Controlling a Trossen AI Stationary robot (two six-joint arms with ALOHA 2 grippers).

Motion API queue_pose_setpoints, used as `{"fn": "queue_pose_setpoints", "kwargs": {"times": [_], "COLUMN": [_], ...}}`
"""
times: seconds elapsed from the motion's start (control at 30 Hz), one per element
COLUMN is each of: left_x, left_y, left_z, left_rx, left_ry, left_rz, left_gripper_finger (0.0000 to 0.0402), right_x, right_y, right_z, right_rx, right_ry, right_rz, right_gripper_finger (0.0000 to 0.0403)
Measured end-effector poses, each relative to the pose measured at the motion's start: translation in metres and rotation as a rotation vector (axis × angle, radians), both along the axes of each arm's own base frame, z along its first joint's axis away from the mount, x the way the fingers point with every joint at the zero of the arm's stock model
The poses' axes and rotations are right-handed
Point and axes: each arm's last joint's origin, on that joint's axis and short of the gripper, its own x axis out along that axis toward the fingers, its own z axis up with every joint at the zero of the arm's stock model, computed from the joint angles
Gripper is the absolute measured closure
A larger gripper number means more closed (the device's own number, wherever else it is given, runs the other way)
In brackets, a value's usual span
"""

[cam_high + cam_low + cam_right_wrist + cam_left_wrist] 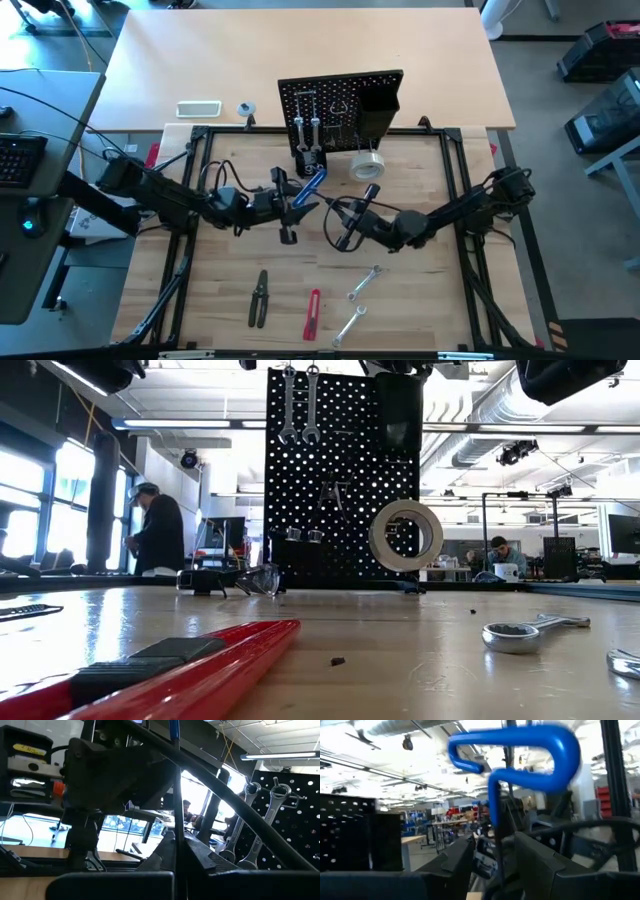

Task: Hang tools onto peg board
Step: Put the blue pick tool into the top black bin on the peg board

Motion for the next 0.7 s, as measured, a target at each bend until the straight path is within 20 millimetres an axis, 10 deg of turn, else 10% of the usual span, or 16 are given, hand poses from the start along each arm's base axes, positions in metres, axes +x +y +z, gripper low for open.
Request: {"fn": "queue_pose_setpoints", "kwargs": {"times": [0.5,0.7], "left_x": [0.005,0.006], "left_y": [0.001,0.0], "left_z": [0.015,0.014], "left_rx": [-0.018,-0.017], "left_ry": [-0.048,-0.038], "left_rz": [0.026,0.017], "left_gripper_finger": [0.027,0.033], "right_x": [0.004,0.003], "right_y": [-0.004,-0.003], "right_z": [-0.007,-0.008], "right_rx": [0.049,0.049], "right_ry": [0.042,0.052], "right_rz": [0.012,0.005], "right_gripper_finger": [0.0402,0.0402]}}
